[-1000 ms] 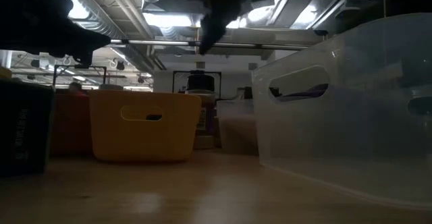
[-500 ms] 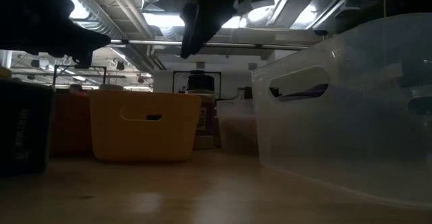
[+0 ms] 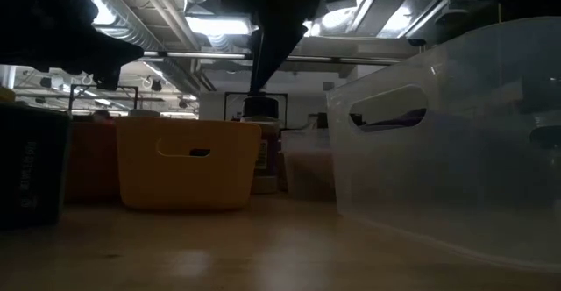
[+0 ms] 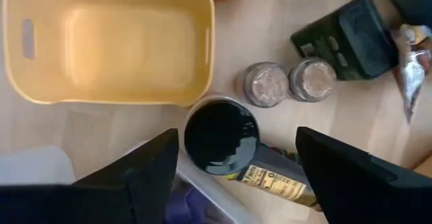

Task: Sort spices by type
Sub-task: Put the violet spice bottle into the yellow bin

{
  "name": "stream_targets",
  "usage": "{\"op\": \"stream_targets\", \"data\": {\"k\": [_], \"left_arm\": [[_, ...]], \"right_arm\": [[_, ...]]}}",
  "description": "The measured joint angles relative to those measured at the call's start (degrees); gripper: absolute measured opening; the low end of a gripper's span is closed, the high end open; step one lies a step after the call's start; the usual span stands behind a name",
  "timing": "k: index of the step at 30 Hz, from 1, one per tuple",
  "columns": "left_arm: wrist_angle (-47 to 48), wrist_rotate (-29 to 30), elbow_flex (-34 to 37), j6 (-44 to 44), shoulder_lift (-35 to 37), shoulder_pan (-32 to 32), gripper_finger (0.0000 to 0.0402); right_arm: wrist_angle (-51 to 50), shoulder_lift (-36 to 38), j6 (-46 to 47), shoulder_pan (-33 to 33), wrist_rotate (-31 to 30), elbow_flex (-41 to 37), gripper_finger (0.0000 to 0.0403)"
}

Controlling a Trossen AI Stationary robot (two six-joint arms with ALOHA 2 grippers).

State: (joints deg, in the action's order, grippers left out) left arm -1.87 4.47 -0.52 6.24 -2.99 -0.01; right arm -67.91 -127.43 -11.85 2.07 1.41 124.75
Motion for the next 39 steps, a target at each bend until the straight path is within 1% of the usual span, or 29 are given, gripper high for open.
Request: {"op": "stream_targets", "data": {"k": [7,11,15,22,27,30,35,39], "left_arm": [[0.04,0.0,-0.01,-0.02,0.01,0.0,0.0],[0.04,0.0,-0.01,-0.17,0.0,0.0,0.0],[0.14,0.0,-0.02,-0.18,-0.01,0.0,0.0],[0.57,-0.03,0.0,-0.2,-0.01,0.0,0.0],[0.59,-0.02,-0.02,-0.2,0.01,0.0,0.0],[0.59,-0.04,-0.02,-0.2,0.0,-0.01,0.0],[0.61,-0.04,-0.02,-0.2,-0.01,0.0,0.0],[0.63,-0.04,-0.02,-0.2,0.01,-0.01,0.0]], "right_arm": [[2.1,-0.35,-0.14,0.17,0.52,-3.82,0.0299],[3.07,-0.33,0.24,0.15,-2.88,-6.24,0.0299],[5.14,-0.41,0.26,0.15,-2.62,-8.38,0.0299],[7.26,-0.36,0.27,0.15,-1.86,-9.46,0.0299],[8.67,-0.33,2.35,0.15,-1.86,-9.46,0.0297],[8.52,-0.33,2.6,0.15,-1.86,-9.46,0.0279],[8.53,-0.17,2.62,0.15,-0.66,-9.46,0.0212],[8.02,0.86,2.17,-0.14,-0.81,-9.46,0.0206]]}}
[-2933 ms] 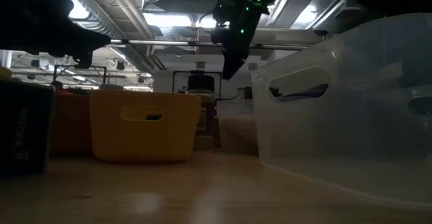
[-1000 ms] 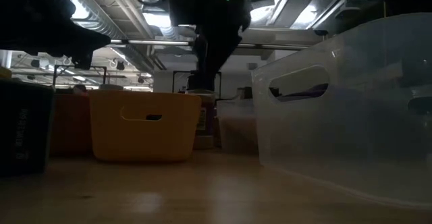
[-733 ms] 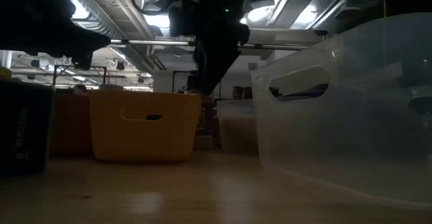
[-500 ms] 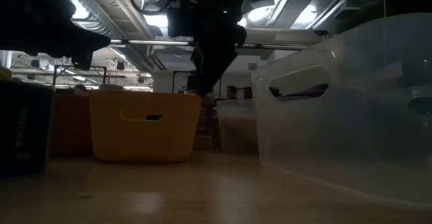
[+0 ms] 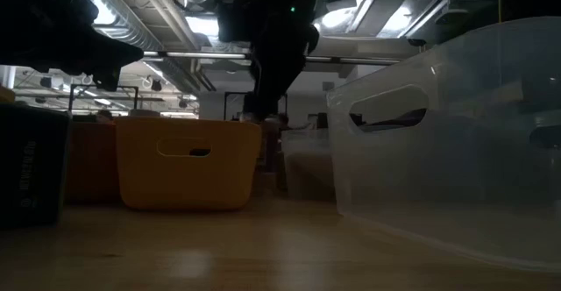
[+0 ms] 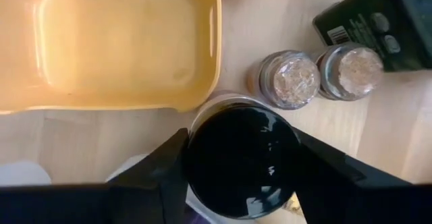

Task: Sort spices by type
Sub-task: Put the violet spice bottle into the yellow bin

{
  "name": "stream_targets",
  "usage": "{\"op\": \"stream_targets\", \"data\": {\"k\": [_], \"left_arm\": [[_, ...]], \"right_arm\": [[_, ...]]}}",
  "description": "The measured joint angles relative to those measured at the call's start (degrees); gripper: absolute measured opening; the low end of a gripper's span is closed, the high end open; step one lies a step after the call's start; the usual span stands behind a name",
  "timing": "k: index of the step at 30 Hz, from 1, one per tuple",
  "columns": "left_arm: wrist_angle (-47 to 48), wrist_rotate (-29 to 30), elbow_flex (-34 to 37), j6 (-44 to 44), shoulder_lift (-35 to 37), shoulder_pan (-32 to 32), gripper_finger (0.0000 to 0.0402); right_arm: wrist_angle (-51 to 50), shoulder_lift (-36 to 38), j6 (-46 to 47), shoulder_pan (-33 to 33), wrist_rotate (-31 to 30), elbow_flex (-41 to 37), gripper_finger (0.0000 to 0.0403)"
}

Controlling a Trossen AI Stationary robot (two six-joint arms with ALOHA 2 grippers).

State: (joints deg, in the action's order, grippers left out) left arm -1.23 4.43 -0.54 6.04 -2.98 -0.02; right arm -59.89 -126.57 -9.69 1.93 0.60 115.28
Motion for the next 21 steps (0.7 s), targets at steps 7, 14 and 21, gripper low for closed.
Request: {"op": "stream_targets", "data": {"k": [7,14,21], "left_arm": [[0.0,0.0,0.0,0.0,0.0,0.0,0.0],[0.02,0.0,0.01,-0.02,0.0,0.0,0.0],[0.04,0.0,0.0,-0.02,0.0,0.0,0.0]], "right_arm": [[-2.71,5.5,-0.71,-2.48,0.0,0.0,0.0206],[-6.11,11.21,-1.38,-7.84,-1.42,0.07,0.0209],[-6.59,12.95,-4.26,-16.72,-3.63,0.07,0.0209]]}}
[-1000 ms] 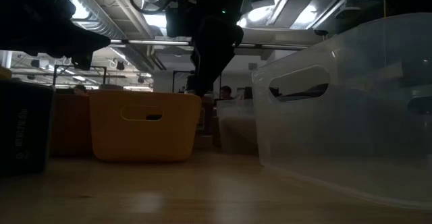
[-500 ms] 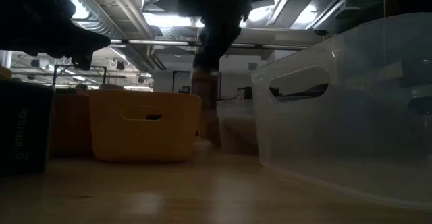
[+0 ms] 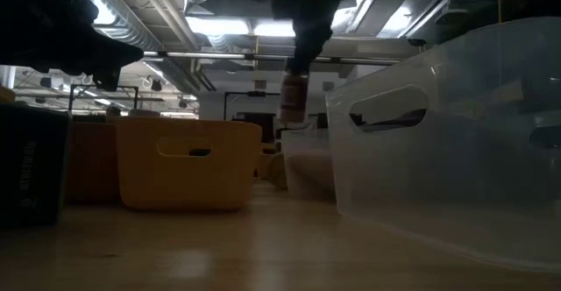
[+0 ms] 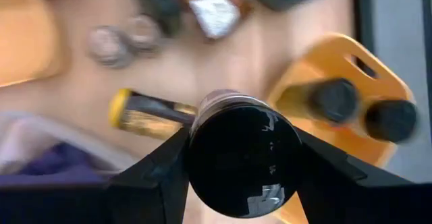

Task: Sort spices by type
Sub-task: Put the violet spice bottle into the yellow bin

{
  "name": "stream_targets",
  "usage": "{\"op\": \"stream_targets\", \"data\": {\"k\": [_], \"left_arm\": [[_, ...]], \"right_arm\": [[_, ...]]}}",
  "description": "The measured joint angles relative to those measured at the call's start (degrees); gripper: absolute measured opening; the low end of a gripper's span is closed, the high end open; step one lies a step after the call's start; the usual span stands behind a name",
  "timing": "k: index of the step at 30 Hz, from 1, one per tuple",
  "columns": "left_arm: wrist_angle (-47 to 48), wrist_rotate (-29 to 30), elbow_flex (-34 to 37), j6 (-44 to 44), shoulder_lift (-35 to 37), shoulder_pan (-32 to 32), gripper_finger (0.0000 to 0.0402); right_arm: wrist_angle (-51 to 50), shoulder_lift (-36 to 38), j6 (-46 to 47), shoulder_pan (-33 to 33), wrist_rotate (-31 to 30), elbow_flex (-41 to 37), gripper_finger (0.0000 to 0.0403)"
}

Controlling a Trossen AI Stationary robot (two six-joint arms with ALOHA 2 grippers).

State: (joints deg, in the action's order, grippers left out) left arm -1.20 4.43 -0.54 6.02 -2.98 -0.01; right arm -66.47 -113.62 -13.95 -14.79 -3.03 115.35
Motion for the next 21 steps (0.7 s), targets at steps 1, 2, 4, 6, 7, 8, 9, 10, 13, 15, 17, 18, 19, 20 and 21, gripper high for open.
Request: {"op": "stream_targets", "data": {"k": [1,2,4,6,7,8,9,10,13,15,17,18,19,20,21], "left_arm": [[0.0,0.0,0.0,0.0,0.0,0.0,0.0],[0.01,0.0,0.0,0.0,-0.02,-0.01,0.0],[0.01,0.0,0.0,0.0,-0.01,-0.02,0.0],[0.01,0.0,0.0,0.0,0.0,-0.02,0.0],[0.01,0.0,0.0,0.0,0.0,-0.02,0.0],[0.01,0.0,0.0,0.0,-0.02,0.0,0.0],[0.01,0.0,0.0,0.0,0.0,-0.01,0.0],[0.01,0.0,0.0,0.0,0.0,-0.02,0.0],[0.01,0.0,0.0,0.0,-0.01,0.0,0.0],[0.01,0.02,0.0,0.0,0.0,-0.02,0.0],[0.01,0.02,0.0,0.0,-0.02,-0.02,0.0],[0.01,0.02,0.0,0.0,0.0,0.0,0.0],[0.01,0.0,0.0,0.0,-0.02,-0.02,0.0],[0.01,0.02,0.0,0.0,-0.02,0.0,0.0],[0.01,0.02,0.0,0.08,0.0,-0.02,0.0]], "right_arm": [[-0.01,0.0,-0.03,-1.42,0.0,0.0,0.021],[-0.05,-0.02,-0.06,-2.92,0.0,0.0,0.021],[0.05,-0.02,-0.35,-5.68,-0.02,0.0,0.021],[0.41,-0.02,-0.47,-8.24,-0.02,0.0,0.021],[0.48,-0.02,-0.47,-9.37,0.0,0.0,0.021],[0.49,-0.02,-0.47,-10.61,0.12,0.0,0.021],[0.53,-0.02,-0.47,-11.69,0.68,0.0,0.021],[0.61,-0.04,-0.47,-12.61,1.16,0.0,0.021],[1.04,-1.23,0.02,-14.65,1.66,0.0,0.021],[1.01,-2.52,0.14,-15.39,2.73,-0.02,0.0211],[1.13,-3.9,0.05,-15.45,3.64,-0.02,0.0211],[1.47,-4.62,-0.05,-15.41,3.97,-0.02,0.0211],[1.95,-5.42,-0.31,-15.32,4.04,-0.02,0.0211],[2.43,-6.15,-0.71,-15.21,4.0,-0.02,0.0211],[2.65,-6.71,-1.05,-15.21,3.98,-0.04,0.0211]]}}
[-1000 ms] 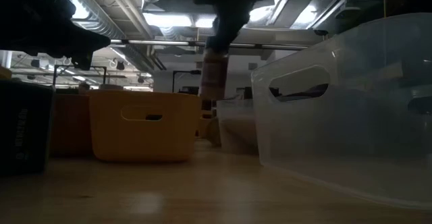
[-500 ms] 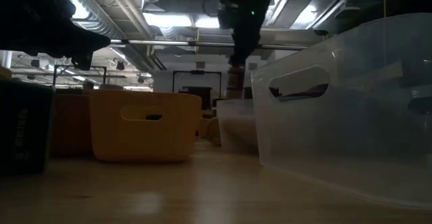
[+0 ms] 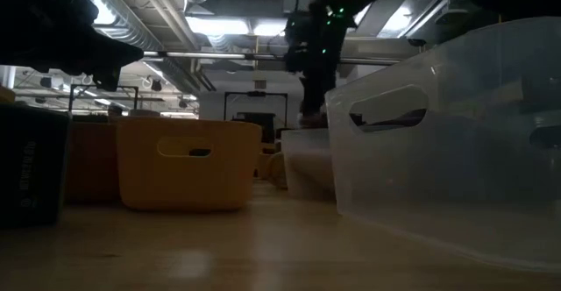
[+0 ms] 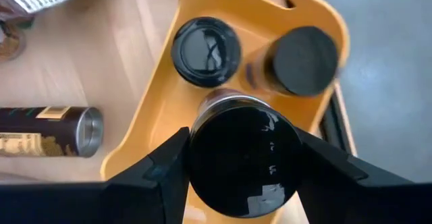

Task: Sort spices by type
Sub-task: Put the violet spice bottle into the yellow bin, then put the orange spice pack into the dark blue bin

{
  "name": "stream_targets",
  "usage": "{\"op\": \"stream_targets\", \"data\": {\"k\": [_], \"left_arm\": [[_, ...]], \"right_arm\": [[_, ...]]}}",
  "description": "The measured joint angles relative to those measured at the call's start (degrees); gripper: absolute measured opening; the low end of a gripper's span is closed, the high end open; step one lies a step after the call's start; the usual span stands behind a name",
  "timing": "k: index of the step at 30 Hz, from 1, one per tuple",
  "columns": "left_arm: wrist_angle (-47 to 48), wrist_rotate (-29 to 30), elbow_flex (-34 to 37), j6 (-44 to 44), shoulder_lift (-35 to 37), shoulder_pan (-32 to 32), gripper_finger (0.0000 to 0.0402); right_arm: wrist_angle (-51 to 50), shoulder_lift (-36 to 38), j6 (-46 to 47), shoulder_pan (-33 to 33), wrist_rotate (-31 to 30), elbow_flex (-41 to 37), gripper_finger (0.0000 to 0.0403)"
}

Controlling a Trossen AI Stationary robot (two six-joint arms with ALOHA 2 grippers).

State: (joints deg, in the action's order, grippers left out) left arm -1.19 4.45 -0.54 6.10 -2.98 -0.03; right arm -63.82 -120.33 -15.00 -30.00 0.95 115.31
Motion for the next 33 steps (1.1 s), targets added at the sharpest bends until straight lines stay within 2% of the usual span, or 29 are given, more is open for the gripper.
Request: {"op": "stream_targets", "data": {"k": [8,18,26,33], "left_arm": [[0.02,0.0,0.0,0.12,-0.02,0.02,0.0],[0.0,0.0,0.0,0.12,0.0,0.0,0.0],[-0.19,0.04,0.0,0.12,-0.02,0.02,0.0],[-8.24,0.07,0.0,-0.67,0.0,0.02,0.0]], "right_arm": [[0.1,-3.05,-0.27,-0.04,-0.41,-0.03,0.0213],[0.38,-4.39,-0.27,-0.02,-0.48,-0.03,0.0282],[0.65,-4.39,-0.27,0.0,-0.49,-0.03,0.0299],[-0.4,-4.39,-0.27,0.0,-0.44,-0.03,0.03]]}}
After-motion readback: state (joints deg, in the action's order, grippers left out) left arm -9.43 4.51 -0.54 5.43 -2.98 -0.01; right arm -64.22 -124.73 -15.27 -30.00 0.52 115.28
